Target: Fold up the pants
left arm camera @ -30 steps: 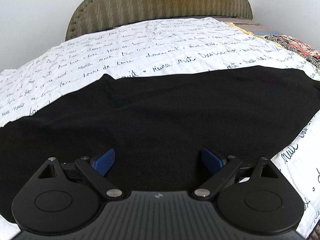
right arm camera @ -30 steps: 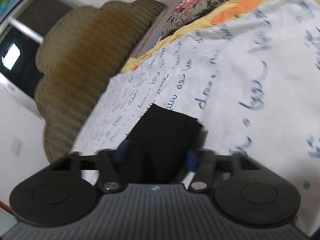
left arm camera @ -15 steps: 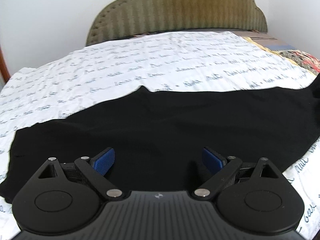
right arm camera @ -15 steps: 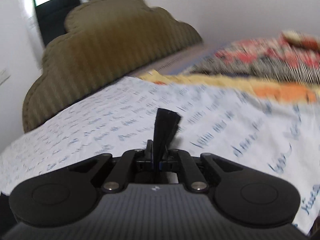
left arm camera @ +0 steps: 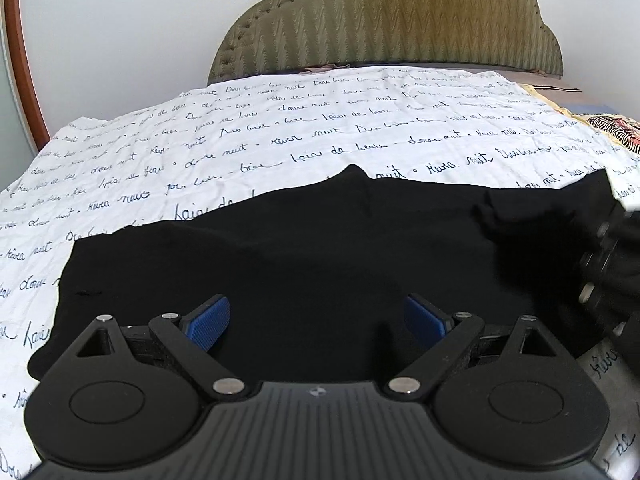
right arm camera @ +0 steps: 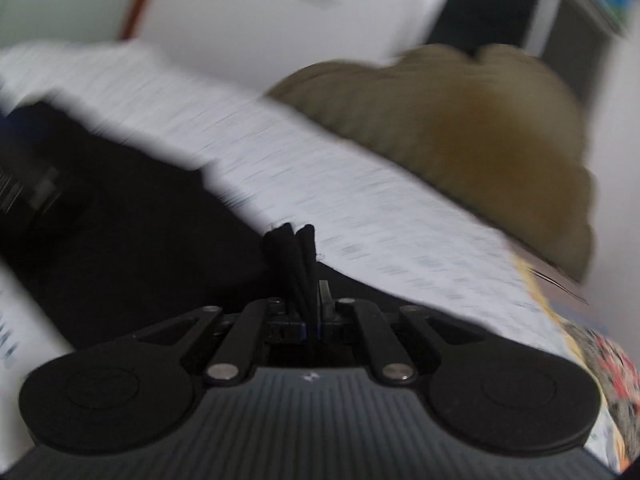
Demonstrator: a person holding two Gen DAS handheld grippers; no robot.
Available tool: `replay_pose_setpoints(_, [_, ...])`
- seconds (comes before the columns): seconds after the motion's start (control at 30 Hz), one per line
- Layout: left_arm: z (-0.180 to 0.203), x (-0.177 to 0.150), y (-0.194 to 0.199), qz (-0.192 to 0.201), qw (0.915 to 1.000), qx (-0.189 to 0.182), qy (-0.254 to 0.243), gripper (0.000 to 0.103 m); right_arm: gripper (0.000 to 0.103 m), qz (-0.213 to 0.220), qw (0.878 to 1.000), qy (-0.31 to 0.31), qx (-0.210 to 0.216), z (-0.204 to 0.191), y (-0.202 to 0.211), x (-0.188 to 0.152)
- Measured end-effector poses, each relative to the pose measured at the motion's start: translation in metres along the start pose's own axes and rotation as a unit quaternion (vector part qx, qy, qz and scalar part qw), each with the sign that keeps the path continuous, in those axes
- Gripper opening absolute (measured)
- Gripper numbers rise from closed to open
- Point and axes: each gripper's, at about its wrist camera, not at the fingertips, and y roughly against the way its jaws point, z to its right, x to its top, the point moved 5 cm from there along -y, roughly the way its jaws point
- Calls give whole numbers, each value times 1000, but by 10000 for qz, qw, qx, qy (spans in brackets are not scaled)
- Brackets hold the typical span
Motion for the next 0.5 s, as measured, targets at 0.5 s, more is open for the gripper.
replay_pose_setpoints(0.5, [-6, -4, -6, -73, 9999, 15, 93, 94, 8, 394, 9965, 640, 363, -47, 5, 4])
